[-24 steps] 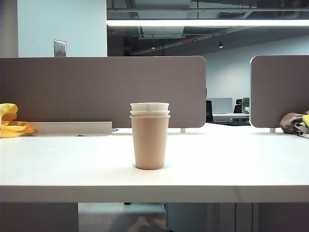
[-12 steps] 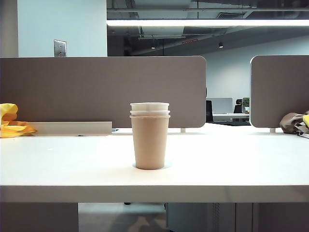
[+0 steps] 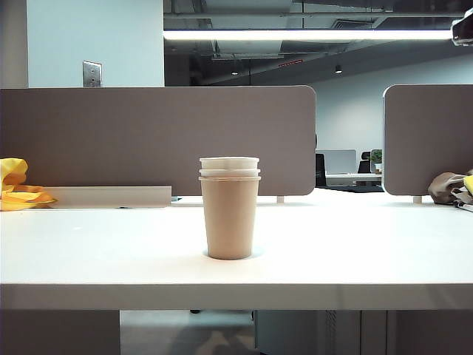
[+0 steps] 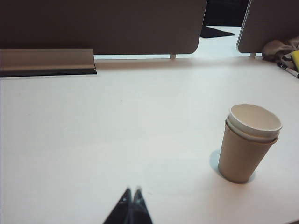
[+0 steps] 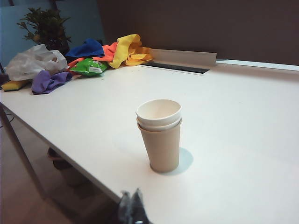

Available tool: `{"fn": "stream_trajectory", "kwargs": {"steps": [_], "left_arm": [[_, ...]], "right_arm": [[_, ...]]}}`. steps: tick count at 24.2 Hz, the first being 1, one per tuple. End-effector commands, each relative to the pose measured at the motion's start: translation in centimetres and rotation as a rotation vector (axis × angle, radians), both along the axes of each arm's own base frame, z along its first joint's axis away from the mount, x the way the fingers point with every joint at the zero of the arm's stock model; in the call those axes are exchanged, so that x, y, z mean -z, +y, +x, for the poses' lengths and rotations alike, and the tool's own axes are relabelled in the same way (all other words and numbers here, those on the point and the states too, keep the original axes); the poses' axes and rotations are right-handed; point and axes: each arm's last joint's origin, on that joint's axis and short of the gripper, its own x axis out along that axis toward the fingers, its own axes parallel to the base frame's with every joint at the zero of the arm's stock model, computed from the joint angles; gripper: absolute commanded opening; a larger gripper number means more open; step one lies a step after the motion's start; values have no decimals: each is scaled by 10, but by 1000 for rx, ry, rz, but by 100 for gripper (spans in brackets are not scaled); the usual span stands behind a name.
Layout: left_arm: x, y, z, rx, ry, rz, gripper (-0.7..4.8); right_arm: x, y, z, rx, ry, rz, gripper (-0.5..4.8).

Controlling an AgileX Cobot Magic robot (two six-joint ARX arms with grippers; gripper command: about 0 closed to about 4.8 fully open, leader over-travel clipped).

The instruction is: Pick up all the paper cups on the table one by one and stack them together.

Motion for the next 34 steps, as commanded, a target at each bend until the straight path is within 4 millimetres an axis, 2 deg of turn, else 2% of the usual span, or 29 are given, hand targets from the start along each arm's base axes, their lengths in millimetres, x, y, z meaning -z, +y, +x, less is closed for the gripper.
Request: {"fn": "stream_trajectory", "kwargs": {"steps": [1,5,12,20,34], "left_arm": [[2,-1,2,4,-14,-4,-6],[14,-2,6,4,-3,1,-6],[33,-4,11,4,30,14,-6],[55,-6,15,5,80,34,-5],[58,-6,14,7,107,45,-6]], "right_arm": [[-1,1,1,-3,-35,20,0],[11,3,5,-3,-23,14,0],[46,6,12,-4,62,-31,0],[46,6,12,-3,59,-29,0],[51,6,11,-3,111,-56,0]]}}
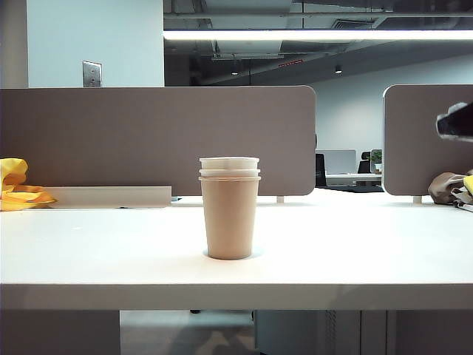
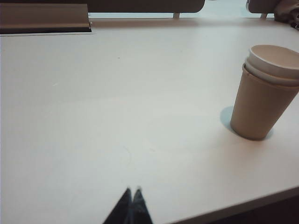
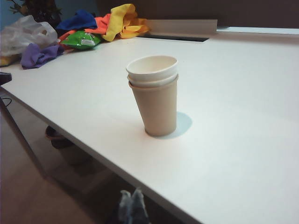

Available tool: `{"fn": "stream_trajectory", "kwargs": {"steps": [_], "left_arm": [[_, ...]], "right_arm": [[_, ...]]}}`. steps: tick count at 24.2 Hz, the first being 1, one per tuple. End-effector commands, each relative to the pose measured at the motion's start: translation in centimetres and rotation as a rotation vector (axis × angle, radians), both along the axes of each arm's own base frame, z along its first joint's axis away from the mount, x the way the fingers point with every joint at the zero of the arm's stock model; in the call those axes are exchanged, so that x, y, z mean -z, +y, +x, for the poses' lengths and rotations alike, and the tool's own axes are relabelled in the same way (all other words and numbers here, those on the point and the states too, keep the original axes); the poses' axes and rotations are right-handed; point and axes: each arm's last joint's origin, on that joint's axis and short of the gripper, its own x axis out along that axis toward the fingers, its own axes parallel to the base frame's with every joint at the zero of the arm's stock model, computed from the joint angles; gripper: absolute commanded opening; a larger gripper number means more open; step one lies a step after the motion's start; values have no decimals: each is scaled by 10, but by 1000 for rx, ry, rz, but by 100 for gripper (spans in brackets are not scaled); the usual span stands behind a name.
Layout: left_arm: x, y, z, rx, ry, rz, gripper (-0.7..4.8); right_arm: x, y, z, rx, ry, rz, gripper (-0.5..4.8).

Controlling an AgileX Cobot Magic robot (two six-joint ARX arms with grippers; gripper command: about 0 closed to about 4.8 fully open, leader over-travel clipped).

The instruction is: Pick up all the paper cups on the table one by one and stack them together.

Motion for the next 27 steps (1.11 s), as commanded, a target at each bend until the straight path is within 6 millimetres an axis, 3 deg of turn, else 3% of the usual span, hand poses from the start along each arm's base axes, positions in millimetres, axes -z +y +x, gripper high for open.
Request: {"fn": "stream_trajectory", "kwargs": {"steps": [1,14,27], "left_arm": [[1,0,0,6,10,4,-6],[0,0,0,-1,7,3,-6],[0,32,6,-336,6,2,-6]], "right_arm": [[6,0,-1,-3,49,-24,0],[6,-2,0,17,52,-25,0],[6,-44,14,503,56,-15,0]]}}
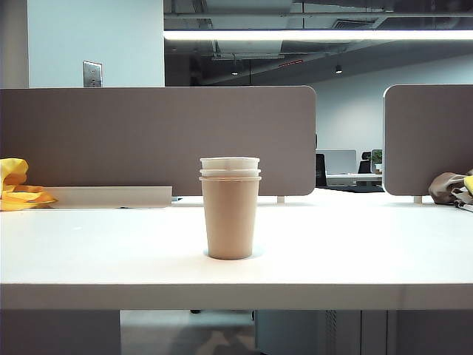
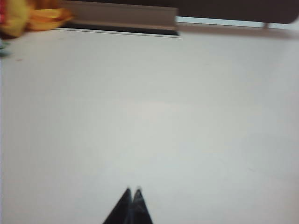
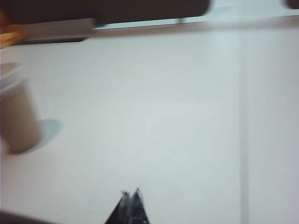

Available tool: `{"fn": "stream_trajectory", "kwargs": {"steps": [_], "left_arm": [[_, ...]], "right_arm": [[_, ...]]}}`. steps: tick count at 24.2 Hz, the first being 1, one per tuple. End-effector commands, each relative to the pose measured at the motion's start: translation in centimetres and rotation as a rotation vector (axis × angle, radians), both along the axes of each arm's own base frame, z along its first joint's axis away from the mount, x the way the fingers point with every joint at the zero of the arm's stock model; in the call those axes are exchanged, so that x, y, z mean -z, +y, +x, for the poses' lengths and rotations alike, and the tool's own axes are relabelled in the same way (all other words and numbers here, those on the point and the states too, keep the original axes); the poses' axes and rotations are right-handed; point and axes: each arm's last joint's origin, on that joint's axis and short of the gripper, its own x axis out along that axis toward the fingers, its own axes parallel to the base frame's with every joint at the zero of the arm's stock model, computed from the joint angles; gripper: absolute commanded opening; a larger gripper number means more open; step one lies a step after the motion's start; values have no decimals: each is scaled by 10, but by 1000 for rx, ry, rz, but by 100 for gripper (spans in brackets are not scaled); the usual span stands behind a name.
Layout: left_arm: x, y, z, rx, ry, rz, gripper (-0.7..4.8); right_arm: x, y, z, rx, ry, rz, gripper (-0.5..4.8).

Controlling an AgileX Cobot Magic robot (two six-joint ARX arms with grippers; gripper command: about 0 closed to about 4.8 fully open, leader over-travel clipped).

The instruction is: Pick up all the paper cups on the table one by one and stack them together.

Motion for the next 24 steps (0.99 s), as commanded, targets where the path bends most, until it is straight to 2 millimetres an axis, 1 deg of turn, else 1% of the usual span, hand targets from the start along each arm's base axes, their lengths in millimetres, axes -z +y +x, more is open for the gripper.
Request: {"fn": "stream_trajectory", "kwargs": {"steps": [1,15,16,20,24], "left_arm": [[0,3,0,-29,4,3,-6],[0,2,0,-26,5,3,-6],[0,2,0,-25,5,3,-6],[0,2,0,-25,4,2,-6],[0,2,0,-26,4,3,-6]], "right_arm": [[0,-3,1,51,-1,-3,0],[-1,-3,1,53,-19,-12,0],[-2,-3,1,51,-31,-35,0],[-1,-3,1,24,-73,-218,0],[0,-4,1,32,-77,-262,0]]}}
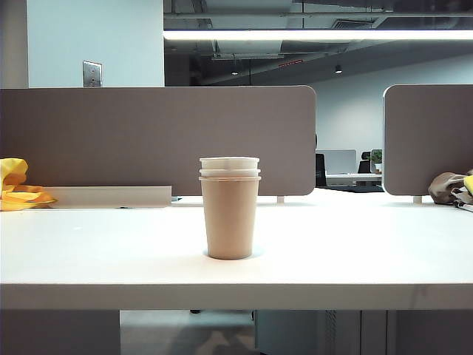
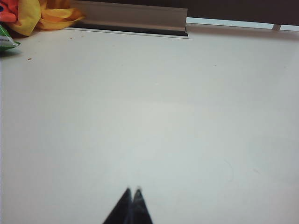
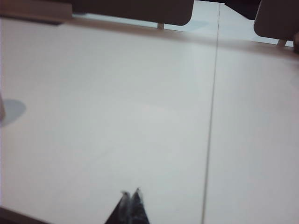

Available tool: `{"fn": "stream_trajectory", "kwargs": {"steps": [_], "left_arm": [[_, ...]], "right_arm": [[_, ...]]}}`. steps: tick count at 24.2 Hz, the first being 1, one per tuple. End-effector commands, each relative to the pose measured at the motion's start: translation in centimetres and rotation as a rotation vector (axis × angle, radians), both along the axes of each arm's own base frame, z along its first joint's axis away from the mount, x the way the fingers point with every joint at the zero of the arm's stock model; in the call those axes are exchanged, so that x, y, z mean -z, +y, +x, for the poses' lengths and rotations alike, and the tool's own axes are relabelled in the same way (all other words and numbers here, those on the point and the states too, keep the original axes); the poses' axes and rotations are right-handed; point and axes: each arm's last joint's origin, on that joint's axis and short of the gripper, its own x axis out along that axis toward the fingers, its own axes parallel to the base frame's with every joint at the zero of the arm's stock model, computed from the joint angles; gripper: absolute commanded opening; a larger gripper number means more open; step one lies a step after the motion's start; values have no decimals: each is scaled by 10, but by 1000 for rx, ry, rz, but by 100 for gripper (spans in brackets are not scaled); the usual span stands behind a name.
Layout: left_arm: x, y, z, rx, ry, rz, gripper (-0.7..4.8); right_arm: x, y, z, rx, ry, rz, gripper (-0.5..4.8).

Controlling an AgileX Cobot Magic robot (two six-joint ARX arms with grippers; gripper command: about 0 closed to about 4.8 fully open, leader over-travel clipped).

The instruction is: Pick up all the paper cups on the table one by one and stack them together.

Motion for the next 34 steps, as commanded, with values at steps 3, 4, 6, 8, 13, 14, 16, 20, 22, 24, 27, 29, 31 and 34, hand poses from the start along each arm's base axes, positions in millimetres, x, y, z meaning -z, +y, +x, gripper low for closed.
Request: {"fn": "stream_trajectory", "kwargs": {"steps": [3,4,6,8,13,14,16,20,22,24,27,29,31,34], "left_arm": [[0,0,0,-1,4,2,-6],[0,0,0,-1,4,2,-6],[0,0,0,-1,4,2,-6],[0,0,0,-1,4,2,-6],[0,0,0,-1,4,2,-5],[0,0,0,-1,4,2,-6],[0,0,0,-1,4,2,-6],[0,0,0,-1,4,1,-5],[0,0,0,-1,4,1,-6],[0,0,0,-2,3,2,-6],[0,0,0,2,3,0,-6],[0,0,0,13,4,-19,-6],[0,-1,0,41,4,-31,-6],[0,-2,0,66,4,-37,-5]], "right_arm": [[-1,0,0,5,-21,-37,0],[-1,0,0,6,-21,-37,0],[-1,0,0,6,-21,-37,0],[-1,0,0,6,-21,-37,0],[-1,0,0,6,-21,-37,0],[-1,0,0,7,-21,-40,0],[-1,-2,1,62,-27,-82,0],[-1,-2,1,64,-27,-82,0],[-1,-2,1,64,-27,-82,0],[-1,-2,1,64,-27,-82,0],[-1,-2,1,68,-29,-80,-1],[-1,-2,1,63,-26,-77,-1],[-1,-2,1,54,-24,-61,-1],[-1,-1,1,53,-17,-29,-1]]}}
